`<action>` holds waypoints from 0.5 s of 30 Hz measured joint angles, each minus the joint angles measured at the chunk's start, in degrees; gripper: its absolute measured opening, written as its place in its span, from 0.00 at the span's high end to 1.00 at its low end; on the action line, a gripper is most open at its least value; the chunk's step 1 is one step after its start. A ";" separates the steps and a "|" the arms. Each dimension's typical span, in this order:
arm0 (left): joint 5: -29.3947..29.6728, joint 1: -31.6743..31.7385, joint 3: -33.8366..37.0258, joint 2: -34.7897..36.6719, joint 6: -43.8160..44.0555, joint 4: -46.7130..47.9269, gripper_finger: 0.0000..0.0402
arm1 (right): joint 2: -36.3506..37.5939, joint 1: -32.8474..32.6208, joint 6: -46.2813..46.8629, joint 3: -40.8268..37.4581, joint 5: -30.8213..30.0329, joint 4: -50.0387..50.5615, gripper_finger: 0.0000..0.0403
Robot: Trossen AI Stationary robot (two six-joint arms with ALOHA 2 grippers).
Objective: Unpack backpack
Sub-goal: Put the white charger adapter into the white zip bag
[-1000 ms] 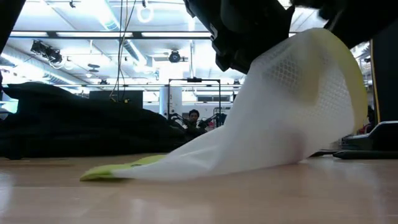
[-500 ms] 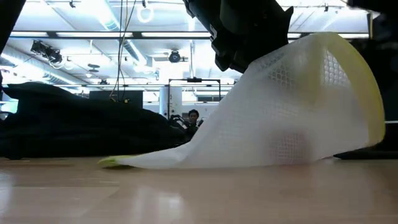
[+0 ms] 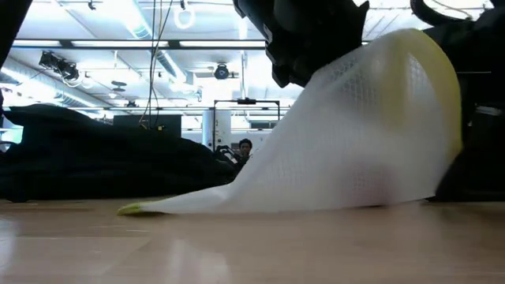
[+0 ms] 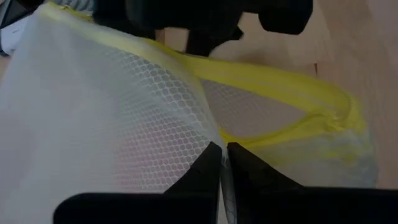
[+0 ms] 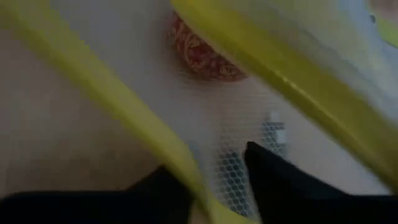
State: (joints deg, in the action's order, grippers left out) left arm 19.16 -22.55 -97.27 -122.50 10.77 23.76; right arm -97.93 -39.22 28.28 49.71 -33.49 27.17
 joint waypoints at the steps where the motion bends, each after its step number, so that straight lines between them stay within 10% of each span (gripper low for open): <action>1: 0.02 0.00 0.00 0.31 -0.02 0.45 1.00 | 0.33 0.00 -0.08 0.00 -0.16 0.07 0.84; 15: 4.50 -0.09 -0.02 4.84 0.33 7.25 1.00 | 6.95 -3.34 0.00 8.01 -14.41 11.17 1.00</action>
State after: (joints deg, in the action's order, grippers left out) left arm 23.66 -22.63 -97.30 -117.67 11.09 31.01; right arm -90.98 -42.56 28.28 57.73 -47.90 38.34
